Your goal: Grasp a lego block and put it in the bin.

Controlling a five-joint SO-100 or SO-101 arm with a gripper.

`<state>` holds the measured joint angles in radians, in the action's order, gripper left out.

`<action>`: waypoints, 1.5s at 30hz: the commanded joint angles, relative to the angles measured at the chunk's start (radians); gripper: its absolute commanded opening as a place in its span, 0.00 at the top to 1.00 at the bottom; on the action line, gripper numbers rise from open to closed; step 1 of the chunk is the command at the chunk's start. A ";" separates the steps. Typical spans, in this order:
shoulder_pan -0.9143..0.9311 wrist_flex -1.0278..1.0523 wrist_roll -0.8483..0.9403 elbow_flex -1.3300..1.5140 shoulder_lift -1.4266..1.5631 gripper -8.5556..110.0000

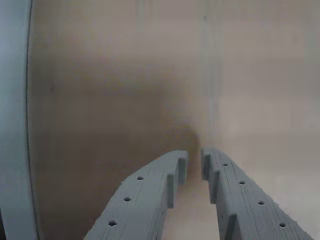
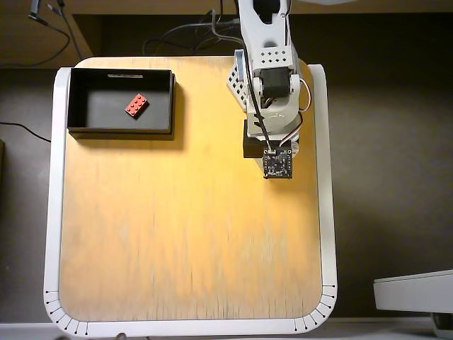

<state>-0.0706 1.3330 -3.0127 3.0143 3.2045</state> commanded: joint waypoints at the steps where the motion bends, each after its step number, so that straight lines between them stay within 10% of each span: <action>1: -0.021 0.005 -0.009 0.160 0.094 0.93; 45: -0.026 0.005 0.044 0.160 0.094 0.93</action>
